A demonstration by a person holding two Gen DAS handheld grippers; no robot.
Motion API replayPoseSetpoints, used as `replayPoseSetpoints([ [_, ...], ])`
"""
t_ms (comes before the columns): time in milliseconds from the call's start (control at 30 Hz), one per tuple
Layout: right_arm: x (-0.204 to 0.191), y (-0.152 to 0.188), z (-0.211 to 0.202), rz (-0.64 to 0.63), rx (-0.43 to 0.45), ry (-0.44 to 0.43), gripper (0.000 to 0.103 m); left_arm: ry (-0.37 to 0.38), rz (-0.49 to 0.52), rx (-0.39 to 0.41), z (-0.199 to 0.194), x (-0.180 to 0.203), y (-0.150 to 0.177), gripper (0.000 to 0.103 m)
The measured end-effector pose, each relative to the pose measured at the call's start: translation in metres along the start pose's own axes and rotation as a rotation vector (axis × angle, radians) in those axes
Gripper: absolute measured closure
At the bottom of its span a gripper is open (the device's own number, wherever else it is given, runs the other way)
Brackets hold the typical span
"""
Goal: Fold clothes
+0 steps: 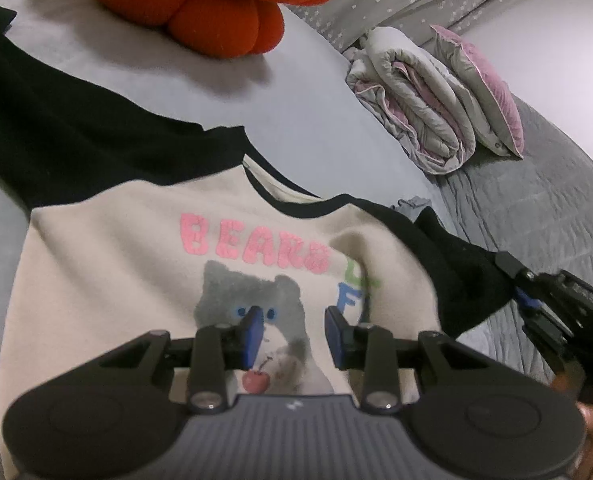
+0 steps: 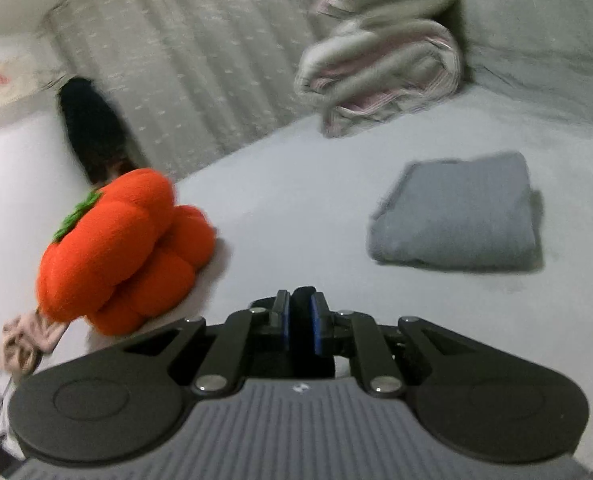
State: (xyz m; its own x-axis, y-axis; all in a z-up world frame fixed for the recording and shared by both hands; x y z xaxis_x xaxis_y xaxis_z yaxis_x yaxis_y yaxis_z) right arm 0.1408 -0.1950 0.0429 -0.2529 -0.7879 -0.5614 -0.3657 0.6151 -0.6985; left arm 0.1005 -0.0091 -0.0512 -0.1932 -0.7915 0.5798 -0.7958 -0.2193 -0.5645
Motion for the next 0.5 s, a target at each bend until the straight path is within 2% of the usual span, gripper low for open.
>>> replayPoseSetpoints([
  [300,-0.053,0.076,0.0,-0.144,-0.156,-0.151,0.09,-0.003,-0.044,0.027,-0.007,-0.009,-0.008,0.07],
  [500,-0.059,0.124,0.024,-0.208,-0.28,-0.134,0.09,0.036,-0.089,0.045,-0.01,-0.016,-0.012,0.07],
])
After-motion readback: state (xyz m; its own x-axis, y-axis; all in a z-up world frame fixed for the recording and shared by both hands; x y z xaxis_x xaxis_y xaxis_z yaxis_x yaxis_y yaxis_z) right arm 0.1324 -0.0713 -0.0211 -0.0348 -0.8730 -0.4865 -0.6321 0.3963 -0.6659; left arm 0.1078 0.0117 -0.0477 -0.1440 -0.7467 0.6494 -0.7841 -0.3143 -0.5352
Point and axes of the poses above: each gripper's, at about its wrist camera, not at the fingertips, and z roughly the way its jaws point, x to its right, y to its underside, the point moved 4 cm from there along z, roughly the way its jaws point, and after that the axes turned 11 degrees about z, right-handed, at the moved point
